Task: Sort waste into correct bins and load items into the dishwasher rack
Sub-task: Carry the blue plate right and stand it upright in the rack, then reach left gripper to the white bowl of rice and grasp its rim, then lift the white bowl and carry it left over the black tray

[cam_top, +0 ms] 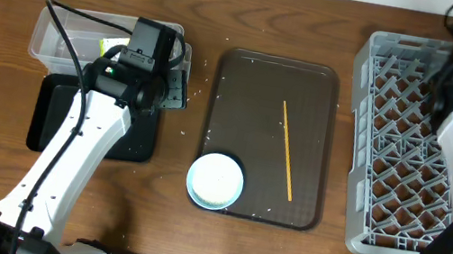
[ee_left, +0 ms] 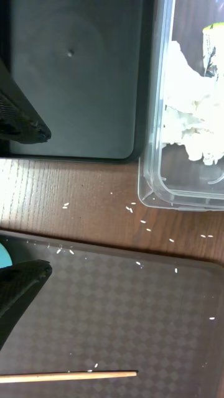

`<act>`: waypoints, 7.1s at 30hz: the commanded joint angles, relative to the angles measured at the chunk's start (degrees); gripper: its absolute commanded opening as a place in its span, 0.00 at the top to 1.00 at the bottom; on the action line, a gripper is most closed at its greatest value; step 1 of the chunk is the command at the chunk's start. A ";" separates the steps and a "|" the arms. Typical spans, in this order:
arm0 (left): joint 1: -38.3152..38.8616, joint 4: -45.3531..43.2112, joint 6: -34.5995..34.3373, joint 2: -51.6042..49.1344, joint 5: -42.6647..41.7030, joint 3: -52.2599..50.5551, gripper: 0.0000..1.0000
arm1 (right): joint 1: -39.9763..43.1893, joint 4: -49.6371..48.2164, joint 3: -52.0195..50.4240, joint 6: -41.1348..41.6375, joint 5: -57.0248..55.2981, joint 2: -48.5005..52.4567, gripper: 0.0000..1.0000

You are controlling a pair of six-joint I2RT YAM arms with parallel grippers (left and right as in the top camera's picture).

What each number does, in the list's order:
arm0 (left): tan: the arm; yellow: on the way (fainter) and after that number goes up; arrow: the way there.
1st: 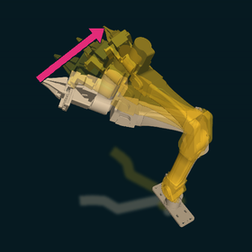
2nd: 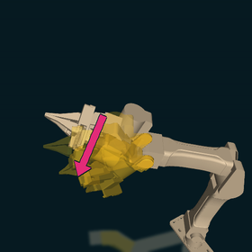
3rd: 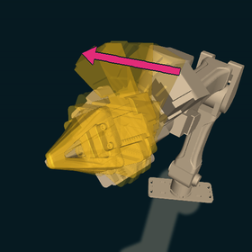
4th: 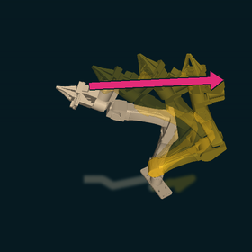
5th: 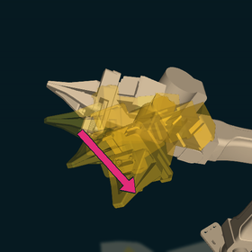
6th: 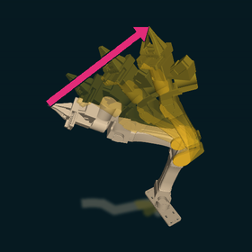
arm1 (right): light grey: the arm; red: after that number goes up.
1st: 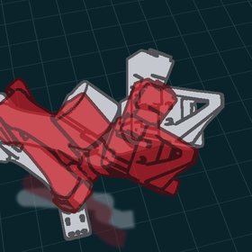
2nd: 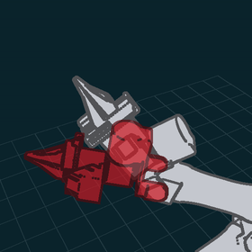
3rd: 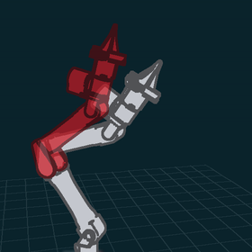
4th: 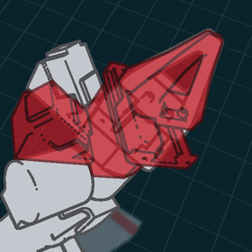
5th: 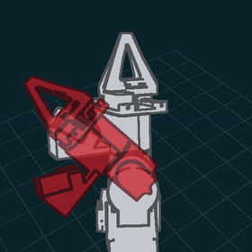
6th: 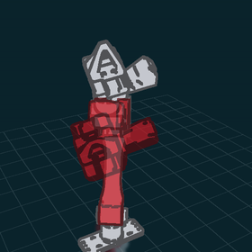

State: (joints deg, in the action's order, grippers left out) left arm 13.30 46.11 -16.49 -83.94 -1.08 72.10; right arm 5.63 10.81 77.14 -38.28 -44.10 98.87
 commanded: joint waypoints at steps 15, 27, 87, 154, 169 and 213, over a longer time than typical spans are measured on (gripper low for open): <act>0.02 0.17 0.02 -0.31 0.72 0.13 0.37 | 3.19 7.87 -1.09 9.46 5.55 1.62 0.62; 0.02 0.17 0.00 -0.31 0.70 0.13 0.37 | 5.68 8.04 -1.07 15.58 5.64 1.60 0.56; 1.46 3.67 3.21 -0.31 0.04 0.13 0.37 | -11.43 25.86 -1.09 33.11 60.67 -2.97 0.01; 35.41 0.61 -9.35 -25.27 1.16 0.02 0.66 | -11.54 22.56 -1.07 35.69 43.87 -4.63 0.04; 35.10 -1.44 -6.19 -26.21 10.82 0.04 0.80 | -11.54 23.10 -1.07 35.71 43.89 -4.87 0.05; 1.66 3.98 -4.22 -2.91 -4.94 0.02 0.94 | -11.56 23.74 -1.07 35.69 43.89 -4.87 0.05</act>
State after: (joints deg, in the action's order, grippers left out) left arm 19.29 49.74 -22.35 -87.74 0.40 72.10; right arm -5.76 34.54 76.20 -3.31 0.19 95.37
